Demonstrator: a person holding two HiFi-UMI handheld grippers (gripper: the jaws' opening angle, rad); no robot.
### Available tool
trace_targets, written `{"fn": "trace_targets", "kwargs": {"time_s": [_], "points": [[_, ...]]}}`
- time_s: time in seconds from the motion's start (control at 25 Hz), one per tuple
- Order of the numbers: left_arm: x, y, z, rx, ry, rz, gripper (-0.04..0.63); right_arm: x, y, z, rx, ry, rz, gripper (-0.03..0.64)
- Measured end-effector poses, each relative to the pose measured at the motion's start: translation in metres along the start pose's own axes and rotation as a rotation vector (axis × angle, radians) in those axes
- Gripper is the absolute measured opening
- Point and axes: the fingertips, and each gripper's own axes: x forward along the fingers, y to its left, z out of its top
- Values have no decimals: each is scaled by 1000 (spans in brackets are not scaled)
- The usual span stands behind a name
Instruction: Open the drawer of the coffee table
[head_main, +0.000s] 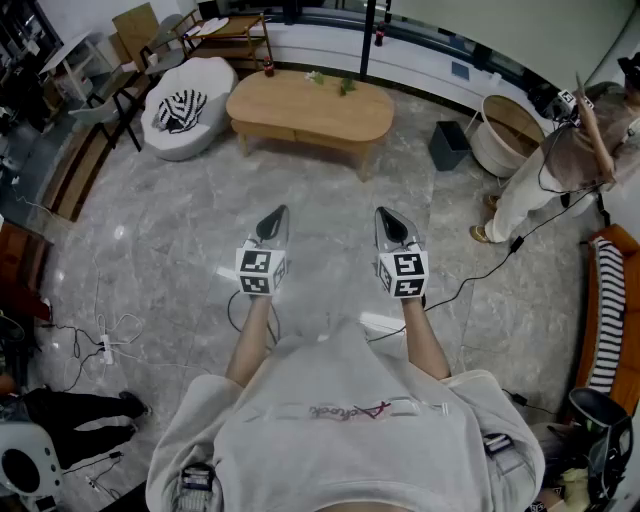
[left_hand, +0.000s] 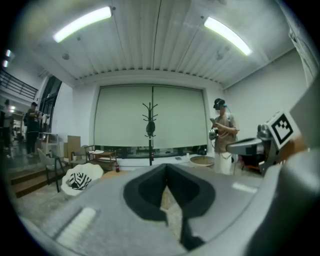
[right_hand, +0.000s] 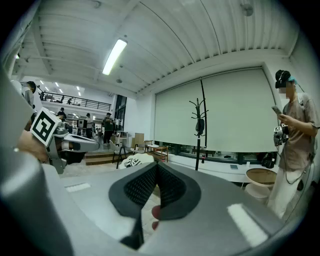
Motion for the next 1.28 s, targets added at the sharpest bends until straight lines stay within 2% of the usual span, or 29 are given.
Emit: {"fn": "trace_targets", "kwargs": {"time_s": [0.28,0.56,0.88,1.28], "points": [[1,-3,-1,3,3,-6,2,1,0,1,14,-15,4,3],[10,-20,1,10,4,3,2,-9,-19,-6,15,-15,14,4],[31,-68,7,9,6,38,2,-32,-65,-16,48,-10,62,4],[30,-117,-6,-21,25,73,2,-50,-92,-16,71,-42,130,3]]}}
